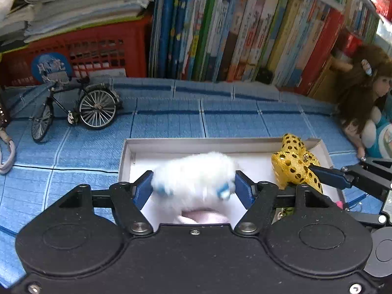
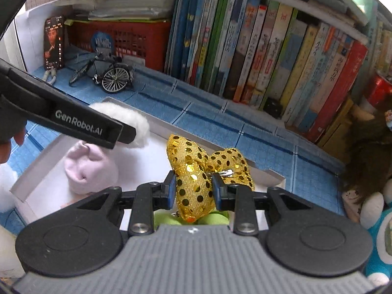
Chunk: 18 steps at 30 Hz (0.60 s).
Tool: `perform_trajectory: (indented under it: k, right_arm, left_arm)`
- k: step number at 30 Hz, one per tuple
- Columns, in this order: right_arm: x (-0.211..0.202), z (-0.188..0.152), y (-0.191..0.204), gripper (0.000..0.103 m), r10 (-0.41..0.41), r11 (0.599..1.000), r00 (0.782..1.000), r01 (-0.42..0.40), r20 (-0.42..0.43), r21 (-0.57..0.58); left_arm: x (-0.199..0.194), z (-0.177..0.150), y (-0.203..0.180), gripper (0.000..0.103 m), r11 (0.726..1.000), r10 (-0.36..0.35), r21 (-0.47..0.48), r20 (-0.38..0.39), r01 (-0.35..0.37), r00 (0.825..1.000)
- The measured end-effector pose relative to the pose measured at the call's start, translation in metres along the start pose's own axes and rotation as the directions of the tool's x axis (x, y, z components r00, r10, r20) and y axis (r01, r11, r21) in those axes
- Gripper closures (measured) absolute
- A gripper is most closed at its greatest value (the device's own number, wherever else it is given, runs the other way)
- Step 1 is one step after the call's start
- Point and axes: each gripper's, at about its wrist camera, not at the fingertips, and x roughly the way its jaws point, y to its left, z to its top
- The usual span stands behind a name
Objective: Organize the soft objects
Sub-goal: 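Carry the fluffy toy with the left tool while the right tool carries the gold bow to the tray, then release the fluffy toy in the tray with the left tool while the right tool releases the gold bow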
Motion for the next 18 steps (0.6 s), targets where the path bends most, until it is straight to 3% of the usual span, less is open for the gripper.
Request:
perform_trajectory:
  k: [7, 18]
  right_arm:
    - [0.016, -0.003, 0.003, 0.067, 0.023, 1.000, 0.999, -0.024, -0.028, -0.012]
    - [0.026, -0.009, -0.004, 0.066, 0.083, 0.995, 0.995, -0.080, -0.059, 0.059]
  left_arm:
    - [0.014, -0.002, -0.002, 0.036, 1.000, 0.005, 0.019, -0.025, -0.005, 1.000]
    - [0.011, -0.003, -0.002, 0.036, 1.000, 0.005, 0.018, -0.032, -0.004, 0.999]
